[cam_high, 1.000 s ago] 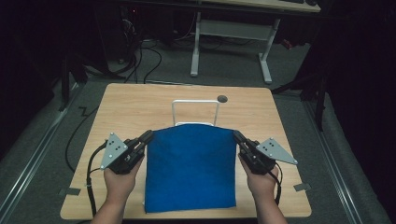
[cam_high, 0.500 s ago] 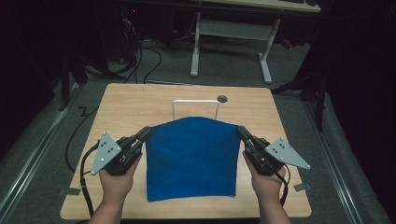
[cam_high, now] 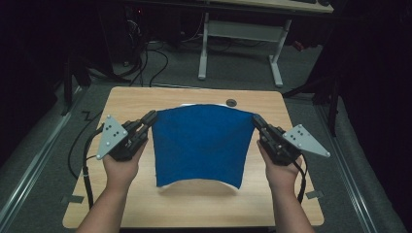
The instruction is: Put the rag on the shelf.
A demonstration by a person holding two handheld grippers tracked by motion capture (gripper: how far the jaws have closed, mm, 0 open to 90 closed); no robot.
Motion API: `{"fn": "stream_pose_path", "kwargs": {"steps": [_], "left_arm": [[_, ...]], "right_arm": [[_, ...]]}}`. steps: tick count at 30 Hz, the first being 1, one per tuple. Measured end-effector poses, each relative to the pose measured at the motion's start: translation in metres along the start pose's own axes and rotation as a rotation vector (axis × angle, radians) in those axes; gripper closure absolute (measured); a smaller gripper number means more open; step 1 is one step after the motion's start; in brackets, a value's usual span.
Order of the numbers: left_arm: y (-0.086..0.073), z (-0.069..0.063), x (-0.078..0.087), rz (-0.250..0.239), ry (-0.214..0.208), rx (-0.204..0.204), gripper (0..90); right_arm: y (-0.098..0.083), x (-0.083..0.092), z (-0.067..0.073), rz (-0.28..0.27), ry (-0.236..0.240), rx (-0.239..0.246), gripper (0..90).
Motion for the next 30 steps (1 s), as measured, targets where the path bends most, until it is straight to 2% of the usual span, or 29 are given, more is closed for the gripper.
{"fn": "stream_pose_path", "kwargs": {"steps": [1, 8, 9, 12, 15, 18, 23, 24, 26, 29, 30], "left_arm": [[0.002, 0.006, -0.007, -0.005, 0.005, -0.002, 88.2], [0.009, 0.015, -0.027, 0.014, 0.017, -0.024, 88.3], [0.011, 0.020, -0.035, 0.017, 0.031, -0.035, 88.2], [0.011, 0.025, -0.042, 0.026, 0.045, -0.044, 88.2], [0.008, 0.035, -0.053, 0.045, 0.065, -0.060, 88.2], [0.004, 0.048, -0.063, 0.058, 0.085, -0.051, 88.3], [-0.001, 0.062, -0.079, 0.091, 0.113, -0.080, 88.3], [-0.001, 0.066, -0.087, 0.098, 0.121, -0.095, 88.2], [-0.001, 0.067, -0.089, 0.105, 0.121, -0.095, 88.2], [0.000, 0.071, -0.101, 0.123, 0.125, -0.105, 88.2], [0.000, 0.072, -0.105, 0.134, 0.127, -0.106, 88.2]], "right_arm": [[0.005, -0.005, -0.006, 0.003, -0.006, 0.003, 88.4], [0.018, -0.022, -0.017, 0.005, -0.027, 0.014, 88.5], [0.021, -0.028, -0.021, 0.007, -0.032, 0.011, 88.5], [0.024, -0.036, -0.024, 0.007, -0.041, 0.011, 88.5], [0.027, -0.048, -0.029, 0.008, -0.051, 0.009, 88.5], [0.027, -0.056, -0.032, 0.012, -0.057, 0.012, 88.5], [0.020, -0.081, -0.045, 0.050, -0.084, 0.012, 88.5], [0.019, -0.085, -0.047, 0.055, -0.091, 0.010, 88.5], [0.018, -0.090, -0.051, 0.064, -0.099, 0.010, 88.5], [0.014, -0.105, -0.063, 0.086, -0.125, 0.002, 88.5], [0.014, -0.105, -0.063, 0.086, -0.125, 0.002, 88.5]]}}
Point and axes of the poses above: each handheld gripper's, and its own axes: x roughly backward along the jaws, y roughly out of its top, z roughly to its left, the point moved 4 cm from there along -x, roughly forward along the jaws, and after that the axes turned 4 degrees about -z, right-handed, at the moved point
